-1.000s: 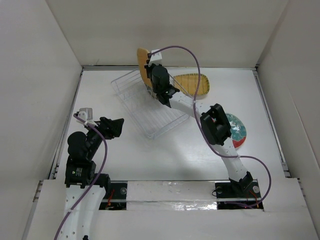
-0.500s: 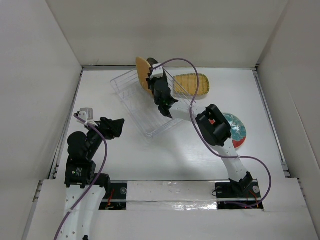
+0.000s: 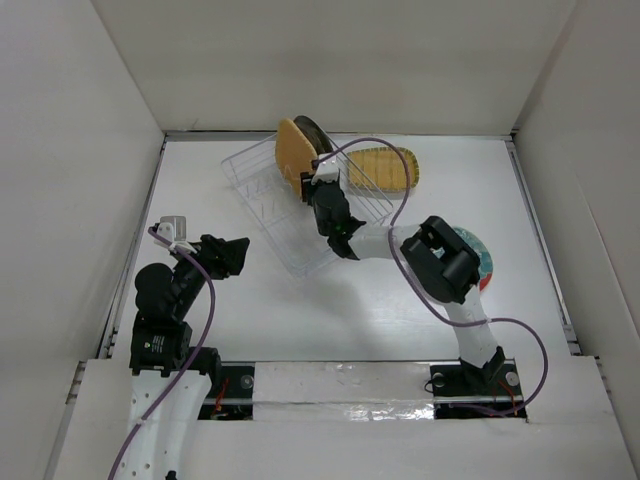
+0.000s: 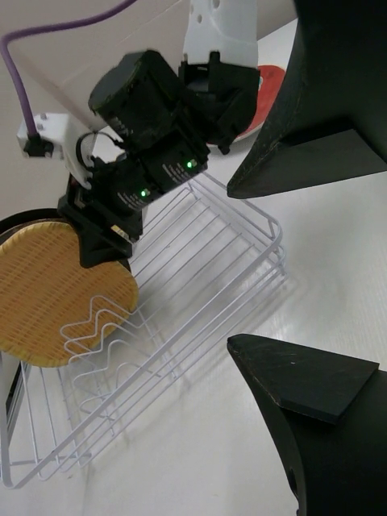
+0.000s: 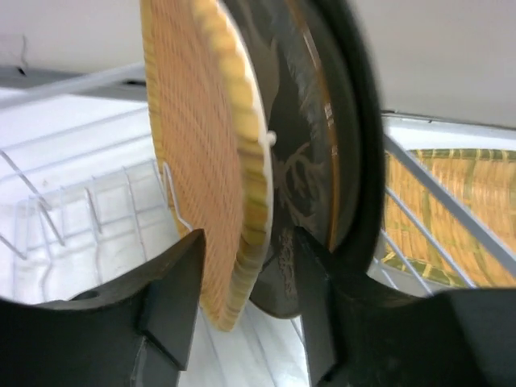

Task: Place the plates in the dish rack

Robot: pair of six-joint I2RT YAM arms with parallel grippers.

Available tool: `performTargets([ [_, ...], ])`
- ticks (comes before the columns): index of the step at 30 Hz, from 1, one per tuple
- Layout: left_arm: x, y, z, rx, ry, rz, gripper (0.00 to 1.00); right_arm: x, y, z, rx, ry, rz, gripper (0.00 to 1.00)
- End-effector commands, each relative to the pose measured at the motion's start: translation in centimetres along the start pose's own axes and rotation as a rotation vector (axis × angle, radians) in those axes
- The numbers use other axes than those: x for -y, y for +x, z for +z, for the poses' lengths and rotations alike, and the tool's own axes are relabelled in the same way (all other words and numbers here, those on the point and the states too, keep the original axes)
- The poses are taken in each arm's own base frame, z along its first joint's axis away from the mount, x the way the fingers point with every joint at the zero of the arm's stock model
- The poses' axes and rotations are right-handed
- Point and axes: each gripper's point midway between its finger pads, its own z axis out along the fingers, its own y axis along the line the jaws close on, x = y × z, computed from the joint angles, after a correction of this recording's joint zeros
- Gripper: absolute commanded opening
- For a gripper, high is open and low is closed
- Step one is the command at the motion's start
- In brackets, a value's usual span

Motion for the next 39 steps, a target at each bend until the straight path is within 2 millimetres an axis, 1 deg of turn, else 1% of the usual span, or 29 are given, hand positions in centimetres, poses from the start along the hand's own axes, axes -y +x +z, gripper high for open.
performTargets([
  [1,0.9,-0.9,0.0,0.045,0.046,0.028,0.65,0.9,-8.7,-1.5,0.148,0.041,0.19,0.57],
  [2,1.0,-1.0,0.0,0.049,0.048,0.03,0.65,1.3,-10.8,-2.2,0.167,0.033,0.217,0.58],
  [4,1.0,-1.1,-0.2,0.058,0.05,0.031,0.65,1.4,-11.1,-3.3,0.139,0.0,0.233,0.61],
  [5,1.1,-1.3,-0.3,0.064,0.051,0.031,0.65,2.0,-13.5,-4.3,0.162,-0.011,0.265,0.61],
  [6,1.2,-1.4,-0.5,0.074,0.053,0.035,0.65,2.7,-13.7,-4.7,0.153,-0.011,0.289,0.61],
  [7,1.1,-1.4,-0.6,0.076,0.049,0.035,0.65,3.8,-12.4,-5.5,0.124,0.001,0.29,0.46],
  [8,1.4,-1.6,-0.8,0.089,0.057,0.039,0.62,5.9,-14.2,-6.2,0.146,0.019,0.361,0.34],
  [9,1.7,-1.6,-1.0,0.092,0.067,0.042,0.6,7.4,-14.1,-6.5,0.137,0.039,0.39,0.2],
  [10,1.6,-1.7,-1.1,0.097,0.06,0.042,0.58,9.0,-13.8,-6.8,0.129,0.058,0.425,0.0],
  [11,1.7,-1.7,-1.2,0.099,0.064,0.044,0.56,10.9,-11.7,-7.2,0.09,0.086,0.436,0.0],
  [12,2.0,-1.8,-1.3,0.102,0.073,0.044,0.48,12.1,-11.1,-7.2,0.063,0.081,0.503,0.0],
  [13,2.1,-1.9,-1.4,0.107,0.076,0.046,0.43,16.0,-11.1,-6.6,0.067,0.144,0.54,0.0],
  [14,2.1,-1.9,-1.5,0.11,0.077,0.047,0.38,17.7,-10.1,-6.4,0.04,0.168,0.57,0.0],
  [15,2.4,-1.9,-1.7,0.114,0.088,0.049,0.24,18.6,-8.5,-6.3,-0.005,0.157,0.622,0.0],
  [16,2.3,-2.0,-1.7,0.12,0.081,0.047,0.15,21.8,-7.4,-5.7,-0.012,0.212,0.642,0.0],
  [18,2.4,-2.2,-2.0,0.134,0.081,0.049,0.0,23.8,-5.2,-5.3,-0.063,0.232,0.693,0.13],
  [19,2.4,-2.3,-2.2,0.141,0.077,0.048,0.0,25.5,-3.5,-4.6,-0.102,0.25,0.723,0.36],
  [20,2.4,-2.3,-2.2,0.141,0.077,0.048,0.0,27.0,-2.4,-4.4,-0.114,0.287,0.72,0.46],
  [22,2.7,-2.4,-2.4,0.146,0.09,0.05,0.0,28.1,-1.2,-3.4,-0.146,0.283,0.779,0.61],
  [23,2.7,-2.4,-2.4,0.15,0.089,0.048,0.0,30.1,1.0,-2.9,-0.176,0.327,0.794,0.64],
  [24,2.9,-2.4,-2.6,0.151,0.098,0.048,0.04,30.1,1.7,-2.4,-0.203,0.31,0.824,0.65],
  [25,2.8,-2.4,-2.6,0.152,0.092,0.048,0.09,30.5,1.1,-1.4,-0.192,0.303,0.838,0.66],
  [26,3.0,-2.3,-2.5,0.145,0.099,0.045,0.13,30.8,3.1,-0.8,-0.23,0.31,0.845,0.66],
  [28,2.9,-2.2,-2.5,0.143,0.097,0.048,0.22,30.5,4.1,0.2,-0.281,0.28,0.861,0.67],
  [29,3.1,-2.1,-2.5,0.137,0.104,0.047,0.24,30.2,3.5,1.3,-0.274,0.254,0.866,0.67],
  [30,3.1,-2.1,-2.4,0.134,0.104,0.047,0.25,29.8,4.7,1.7,-0.304,0.236,0.873,0.67],
  [33,3.0,-2.1,-2.4,0.132,0.098,0.046,0.28,29.0,4.6,3.0,-0.31,0.193,0.904,0.67],
  [34,2.9,-2.1,-2.3,0.133,0.093,0.046,0.29,28.9,5.9,3.2,-0.335,0.193,0.913,0.68],
  [39,2.7,-1.9,-2.0,0.118,0.083,0.046,0.3,27.2,7.4,4.4,-0.355,0.128,1.05,0.67],
])
